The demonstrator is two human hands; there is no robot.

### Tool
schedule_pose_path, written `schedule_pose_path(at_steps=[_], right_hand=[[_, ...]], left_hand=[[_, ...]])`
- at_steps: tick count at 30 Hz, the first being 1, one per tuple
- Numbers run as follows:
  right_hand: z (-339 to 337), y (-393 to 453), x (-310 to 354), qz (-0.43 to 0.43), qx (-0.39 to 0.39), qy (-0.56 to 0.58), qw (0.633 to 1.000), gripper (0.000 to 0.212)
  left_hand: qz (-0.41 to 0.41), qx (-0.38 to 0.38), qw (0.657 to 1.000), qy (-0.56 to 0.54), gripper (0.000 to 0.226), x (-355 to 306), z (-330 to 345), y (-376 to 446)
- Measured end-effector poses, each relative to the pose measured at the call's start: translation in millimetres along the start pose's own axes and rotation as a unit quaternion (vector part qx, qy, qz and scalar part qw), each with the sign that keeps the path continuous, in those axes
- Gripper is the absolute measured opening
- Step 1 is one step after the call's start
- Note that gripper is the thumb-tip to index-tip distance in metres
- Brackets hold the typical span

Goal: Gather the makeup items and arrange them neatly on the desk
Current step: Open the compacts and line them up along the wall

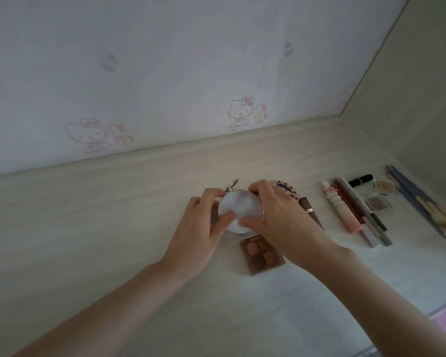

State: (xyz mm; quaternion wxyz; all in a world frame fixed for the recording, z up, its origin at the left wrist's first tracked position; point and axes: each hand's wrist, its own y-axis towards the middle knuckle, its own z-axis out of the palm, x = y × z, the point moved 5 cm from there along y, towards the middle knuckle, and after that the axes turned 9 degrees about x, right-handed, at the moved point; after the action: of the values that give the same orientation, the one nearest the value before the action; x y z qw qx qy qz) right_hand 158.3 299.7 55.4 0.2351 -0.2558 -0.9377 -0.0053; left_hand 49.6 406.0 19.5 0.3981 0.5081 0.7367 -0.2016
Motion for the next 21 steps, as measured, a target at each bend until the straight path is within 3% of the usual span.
schedule_pose_path(at_steps=[3,7,14,17,21], right_hand=[[-4,-11,-1,-0.036,-0.093,0.036,0.994,0.034],[-10,-30,12,-0.029,-0.137,0.153,0.978,0.024],[14,-74,76,-0.037,-0.063,0.405,0.911,0.02],[34,-92,103,-0.018,-0.018,0.513,0.858,0.014],[57,-103,138,-0.003,0.034,0.551,0.834,0.02]], left_hand=[[0.047,-0.011,0.997,-0.06,0.027,-3,-2,-3],[0.067,-0.027,0.986,-0.153,0.027,-13,-18,-21],[0.006,-0.012,0.948,-0.318,0.032,-21,-58,-105],[0.001,0.019,0.942,-0.336,0.056,-19,-69,-145],[-0.014,-0.029,0.955,-0.296,0.078,-8,-82,-189]])
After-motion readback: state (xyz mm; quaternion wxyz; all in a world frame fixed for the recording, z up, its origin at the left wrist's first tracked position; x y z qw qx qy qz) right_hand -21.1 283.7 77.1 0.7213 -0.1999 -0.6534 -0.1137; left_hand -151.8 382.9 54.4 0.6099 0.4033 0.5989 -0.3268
